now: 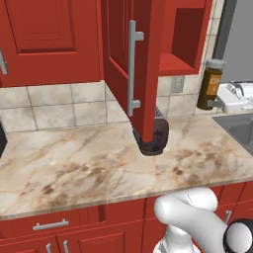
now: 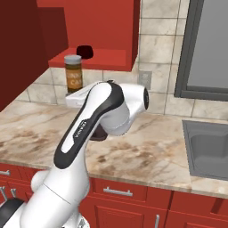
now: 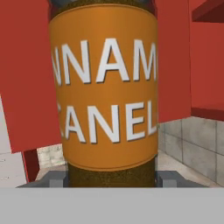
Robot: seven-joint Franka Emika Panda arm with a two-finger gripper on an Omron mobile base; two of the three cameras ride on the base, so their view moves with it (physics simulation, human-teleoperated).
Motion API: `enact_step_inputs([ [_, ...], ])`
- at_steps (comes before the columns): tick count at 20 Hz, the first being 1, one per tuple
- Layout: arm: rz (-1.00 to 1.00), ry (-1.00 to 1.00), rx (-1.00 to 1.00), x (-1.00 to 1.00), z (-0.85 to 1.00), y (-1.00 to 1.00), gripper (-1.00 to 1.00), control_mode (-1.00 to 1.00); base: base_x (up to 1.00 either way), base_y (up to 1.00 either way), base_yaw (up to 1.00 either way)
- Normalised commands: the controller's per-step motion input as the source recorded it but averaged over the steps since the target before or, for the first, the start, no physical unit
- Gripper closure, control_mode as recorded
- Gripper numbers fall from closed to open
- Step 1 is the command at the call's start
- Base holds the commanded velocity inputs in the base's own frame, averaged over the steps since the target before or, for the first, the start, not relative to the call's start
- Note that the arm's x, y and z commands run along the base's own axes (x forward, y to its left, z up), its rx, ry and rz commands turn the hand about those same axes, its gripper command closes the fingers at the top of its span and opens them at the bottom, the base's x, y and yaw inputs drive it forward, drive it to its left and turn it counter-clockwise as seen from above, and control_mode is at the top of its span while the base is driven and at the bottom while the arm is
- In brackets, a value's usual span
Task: Take the cinnamon bottle from the cabinet and place it on the dining table, next to the plate with the cupcake. Then take the chocolate from the dining counter and place it on the cupcake plate.
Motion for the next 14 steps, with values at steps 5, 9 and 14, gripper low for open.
enact_step_inputs([
  [5,0.00,-0.08,-0.01,-0.39,-0.30,0.01,1.00,-1.00,0.00,0.00,0.00],
  [9,0.00,0.00,0.00,-0.29,-0.41,0.04,1.00,-1.00,0.00,0.00,0.00],
  [14,0.00,0.05,0.00,-0.09,-0.46,0.06,1.00,-1.00,0.00,0.00,0.00],
])
